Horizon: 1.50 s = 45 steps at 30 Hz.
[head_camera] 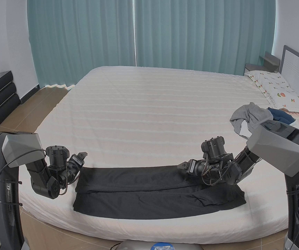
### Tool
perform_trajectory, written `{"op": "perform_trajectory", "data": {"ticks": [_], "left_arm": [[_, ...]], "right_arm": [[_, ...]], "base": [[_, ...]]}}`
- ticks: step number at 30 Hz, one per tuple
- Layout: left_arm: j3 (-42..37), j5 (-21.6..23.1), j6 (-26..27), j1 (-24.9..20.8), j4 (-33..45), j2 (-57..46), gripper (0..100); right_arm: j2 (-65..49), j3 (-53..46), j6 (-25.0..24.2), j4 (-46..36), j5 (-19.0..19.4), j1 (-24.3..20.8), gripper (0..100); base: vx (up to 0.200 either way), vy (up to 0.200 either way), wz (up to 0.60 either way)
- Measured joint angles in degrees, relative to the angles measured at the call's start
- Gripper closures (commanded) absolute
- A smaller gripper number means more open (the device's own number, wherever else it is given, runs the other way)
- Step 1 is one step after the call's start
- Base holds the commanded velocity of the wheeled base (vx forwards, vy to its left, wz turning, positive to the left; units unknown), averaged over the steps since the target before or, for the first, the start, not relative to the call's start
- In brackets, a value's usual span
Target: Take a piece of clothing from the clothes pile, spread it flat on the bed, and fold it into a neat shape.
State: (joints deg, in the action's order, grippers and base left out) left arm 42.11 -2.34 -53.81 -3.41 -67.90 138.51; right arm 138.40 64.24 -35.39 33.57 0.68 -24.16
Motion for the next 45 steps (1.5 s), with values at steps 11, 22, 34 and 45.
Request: {"op": "perform_trajectory", "data": {"ticks": [11, 22, 34, 45], "left_arm": [[-0.02, -0.20, 0.06, -0.02, -1.37, 0.05, 0], [-0.38, -0.17, 0.05, 0.00, -1.71, 0.09, 0], [-0.38, -0.11, 0.05, -0.02, -1.69, 0.09, 0], [-0.35, -0.09, 0.05, -0.02, -1.69, 0.09, 0]], "right_arm": [[4.71, 8.58, -0.68, 0.23, -0.33, -0.56, 0], [6.64, 10.78, -1.63, 0.77, -0.46, -0.59, 0], [-0.94, 4.69, -7.56, 1.21, 0.05, 2.39, 0], [-5.07, -7.19, -5.28, 2.34, 5.80, 10.28, 0]], "base": [[0.000, 0.000, 0.00], [0.000, 0.000, 0.00], [0.000, 0.000, 0.00], [0.000, 0.000, 0.00]]}}
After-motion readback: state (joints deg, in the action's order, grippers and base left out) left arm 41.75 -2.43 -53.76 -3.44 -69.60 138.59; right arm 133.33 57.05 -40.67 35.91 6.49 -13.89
